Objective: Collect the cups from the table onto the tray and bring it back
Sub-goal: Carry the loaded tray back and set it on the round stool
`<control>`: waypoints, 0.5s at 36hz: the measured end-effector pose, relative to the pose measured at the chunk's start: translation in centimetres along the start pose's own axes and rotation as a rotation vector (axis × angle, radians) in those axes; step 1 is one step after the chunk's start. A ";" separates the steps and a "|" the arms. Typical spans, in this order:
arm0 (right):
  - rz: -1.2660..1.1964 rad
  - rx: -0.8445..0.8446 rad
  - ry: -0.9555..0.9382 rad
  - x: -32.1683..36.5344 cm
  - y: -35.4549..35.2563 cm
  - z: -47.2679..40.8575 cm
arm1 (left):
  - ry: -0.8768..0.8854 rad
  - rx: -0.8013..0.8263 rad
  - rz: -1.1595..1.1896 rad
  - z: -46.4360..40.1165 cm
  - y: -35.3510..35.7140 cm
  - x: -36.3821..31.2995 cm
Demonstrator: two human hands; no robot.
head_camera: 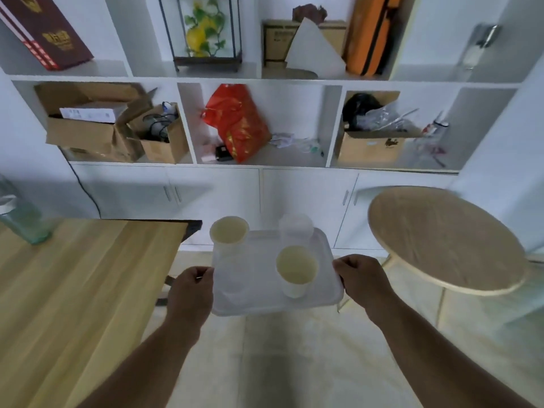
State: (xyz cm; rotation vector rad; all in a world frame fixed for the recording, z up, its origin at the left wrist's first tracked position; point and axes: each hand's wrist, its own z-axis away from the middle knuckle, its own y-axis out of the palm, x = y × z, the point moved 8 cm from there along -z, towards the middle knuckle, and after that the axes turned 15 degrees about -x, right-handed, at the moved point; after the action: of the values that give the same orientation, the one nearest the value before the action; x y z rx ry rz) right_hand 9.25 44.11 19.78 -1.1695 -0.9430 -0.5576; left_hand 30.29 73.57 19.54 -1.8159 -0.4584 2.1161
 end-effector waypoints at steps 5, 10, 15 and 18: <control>-0.012 -0.113 0.084 -3.4 -4.1 -2.3 | 0.044 0.140 -0.040 0.3 6.7 -1.5; -0.013 -0.213 0.155 -6.3 -7.7 -3.5 | 0.081 0.233 -0.046 1.7 11.7 -2.9; -0.007 -0.253 0.201 -8.5 -11.3 -4.9 | 0.079 0.309 -0.046 3.6 16.5 -4.5; -0.004 -0.276 0.206 -9.6 -13.7 -6.5 | 0.097 0.325 -0.047 5.0 19.3 -5.7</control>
State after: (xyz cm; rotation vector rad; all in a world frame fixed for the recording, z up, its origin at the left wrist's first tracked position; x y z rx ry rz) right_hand -4.40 32.59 18.08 -1.3266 -0.7064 -0.8150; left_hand 25.58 53.60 16.87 -1.6925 -0.1221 1.9287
